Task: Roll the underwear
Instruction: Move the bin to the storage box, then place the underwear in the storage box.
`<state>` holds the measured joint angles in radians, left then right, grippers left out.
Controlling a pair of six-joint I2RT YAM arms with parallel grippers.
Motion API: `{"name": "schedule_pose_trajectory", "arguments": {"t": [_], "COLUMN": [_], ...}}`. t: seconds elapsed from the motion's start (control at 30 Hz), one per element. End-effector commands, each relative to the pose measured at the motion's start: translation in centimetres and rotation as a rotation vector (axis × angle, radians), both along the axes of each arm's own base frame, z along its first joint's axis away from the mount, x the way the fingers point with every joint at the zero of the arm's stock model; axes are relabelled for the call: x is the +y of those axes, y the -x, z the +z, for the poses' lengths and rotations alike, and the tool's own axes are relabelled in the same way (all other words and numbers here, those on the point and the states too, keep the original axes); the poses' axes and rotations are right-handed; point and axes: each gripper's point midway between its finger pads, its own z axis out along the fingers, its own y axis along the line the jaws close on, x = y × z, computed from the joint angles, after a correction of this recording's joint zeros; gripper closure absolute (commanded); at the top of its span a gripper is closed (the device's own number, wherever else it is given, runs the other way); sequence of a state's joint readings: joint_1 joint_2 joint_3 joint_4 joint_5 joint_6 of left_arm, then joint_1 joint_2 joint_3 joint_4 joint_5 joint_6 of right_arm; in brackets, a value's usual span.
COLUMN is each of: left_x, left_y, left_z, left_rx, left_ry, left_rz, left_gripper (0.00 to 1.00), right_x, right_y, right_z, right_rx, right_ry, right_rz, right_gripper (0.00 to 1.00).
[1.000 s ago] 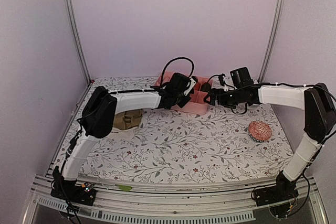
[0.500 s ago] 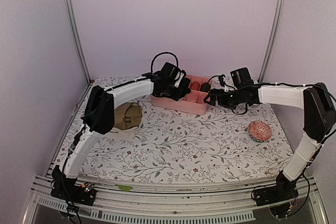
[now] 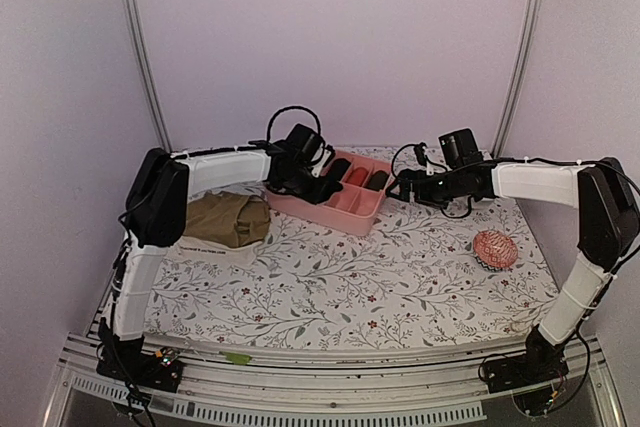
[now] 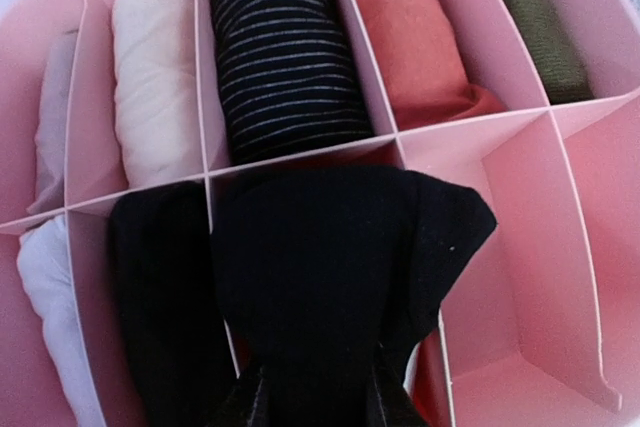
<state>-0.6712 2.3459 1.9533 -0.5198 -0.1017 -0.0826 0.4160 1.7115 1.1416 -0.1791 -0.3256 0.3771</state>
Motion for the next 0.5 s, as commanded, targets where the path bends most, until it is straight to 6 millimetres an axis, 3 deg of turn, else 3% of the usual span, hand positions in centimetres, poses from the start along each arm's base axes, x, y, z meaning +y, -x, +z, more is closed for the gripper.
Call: {"name": "schedule_pose_trajectory", "arguments": {"t": [0.0, 0.23, 0.33, 0.47], "left_x": [5.2, 3.7, 4.7, 6.3], "left_y": [4.7, 3.3, 1.8, 1.4], "left_z": [-3.7, 2.1, 3.1, 3.4], "left_rx": [0.180, -0.017, -0.048, -0.067], "left_ry": [-0.134, -0.010, -0.101, -0.168], "left_rz": [0.023, -0.039, 0.002, 0.031], "left_gripper": [1.00, 1.00, 1.00, 1.00], "right_x": [2.1, 5.7, 6.9, 8.0], "right_y": [-0.2, -1.1, -1.2, -1.1], "right_z": [1.8, 2.8, 3.1, 3.3], "right_rx": [-0.022, 0.015, 0.012, 0.013], "right_ry": [-0.099, -0.224, -0.218, -0.220], "right_rz": [0.102, 0.161, 0.175, 0.191], "right_gripper": [0.01, 0.29, 0.31, 0.37]}}
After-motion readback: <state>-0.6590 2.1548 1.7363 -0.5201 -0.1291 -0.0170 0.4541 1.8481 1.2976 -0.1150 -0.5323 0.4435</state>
